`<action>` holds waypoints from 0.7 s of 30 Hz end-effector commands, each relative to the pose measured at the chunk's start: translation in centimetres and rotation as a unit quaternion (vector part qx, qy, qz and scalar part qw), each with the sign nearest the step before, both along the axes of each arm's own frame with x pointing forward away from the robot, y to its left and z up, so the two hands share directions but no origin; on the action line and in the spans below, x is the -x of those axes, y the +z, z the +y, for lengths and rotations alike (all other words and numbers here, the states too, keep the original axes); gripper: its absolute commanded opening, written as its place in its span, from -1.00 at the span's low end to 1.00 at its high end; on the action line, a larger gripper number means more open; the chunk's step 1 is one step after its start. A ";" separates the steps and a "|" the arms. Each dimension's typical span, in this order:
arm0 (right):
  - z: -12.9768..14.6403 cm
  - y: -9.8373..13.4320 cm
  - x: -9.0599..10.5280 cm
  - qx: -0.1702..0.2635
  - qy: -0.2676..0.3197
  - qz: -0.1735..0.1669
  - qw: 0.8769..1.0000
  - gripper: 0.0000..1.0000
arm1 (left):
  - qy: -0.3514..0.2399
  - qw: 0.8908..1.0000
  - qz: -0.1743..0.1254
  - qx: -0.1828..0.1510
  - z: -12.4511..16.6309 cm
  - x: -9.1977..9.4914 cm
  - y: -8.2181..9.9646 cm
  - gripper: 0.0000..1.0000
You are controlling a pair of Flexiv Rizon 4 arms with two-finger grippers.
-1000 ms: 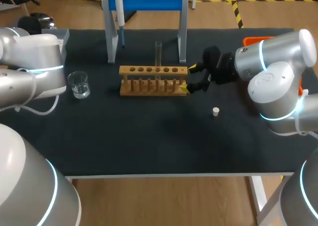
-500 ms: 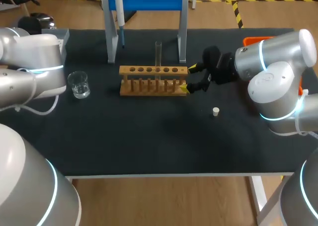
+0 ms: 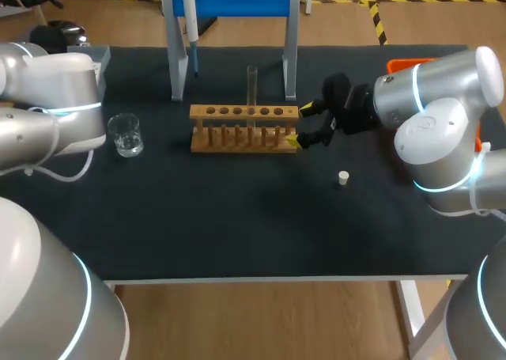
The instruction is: Invert the test tube, pick up the pipette, mount the tip to pipette, aspirate from beaker and dispense into the tube, eject the tip, return the pipette, and cap with the stopper.
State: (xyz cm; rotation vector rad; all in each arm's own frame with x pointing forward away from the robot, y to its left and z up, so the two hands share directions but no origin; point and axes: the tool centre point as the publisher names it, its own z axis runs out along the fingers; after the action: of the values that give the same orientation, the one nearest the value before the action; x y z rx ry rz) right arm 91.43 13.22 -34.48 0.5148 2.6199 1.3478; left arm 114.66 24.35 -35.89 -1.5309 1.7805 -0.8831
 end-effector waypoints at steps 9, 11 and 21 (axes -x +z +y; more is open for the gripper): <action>-0.1 0.0 0.1 0.000 0.000 0.000 1.000 1.00 | -0.004 1.000 0.002 -0.003 -0.1 -0.3 -0.2 -0.20; -0.1 0.0 0.1 0.000 0.000 0.000 1.000 1.00 | -0.004 1.000 0.002 -0.003 0.0 -0.3 -0.2 -0.21; -0.1 0.0 0.1 0.000 0.000 0.000 1.000 1.00 | -0.001 1.000 0.007 0.000 -0.2 0.0 -0.7 -0.21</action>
State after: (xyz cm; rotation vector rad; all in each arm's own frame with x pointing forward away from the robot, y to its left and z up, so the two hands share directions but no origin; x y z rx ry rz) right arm 91.43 13.22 -34.48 0.5148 2.6199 1.3478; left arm 114.43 24.15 -36.45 -1.5368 1.7911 -0.8789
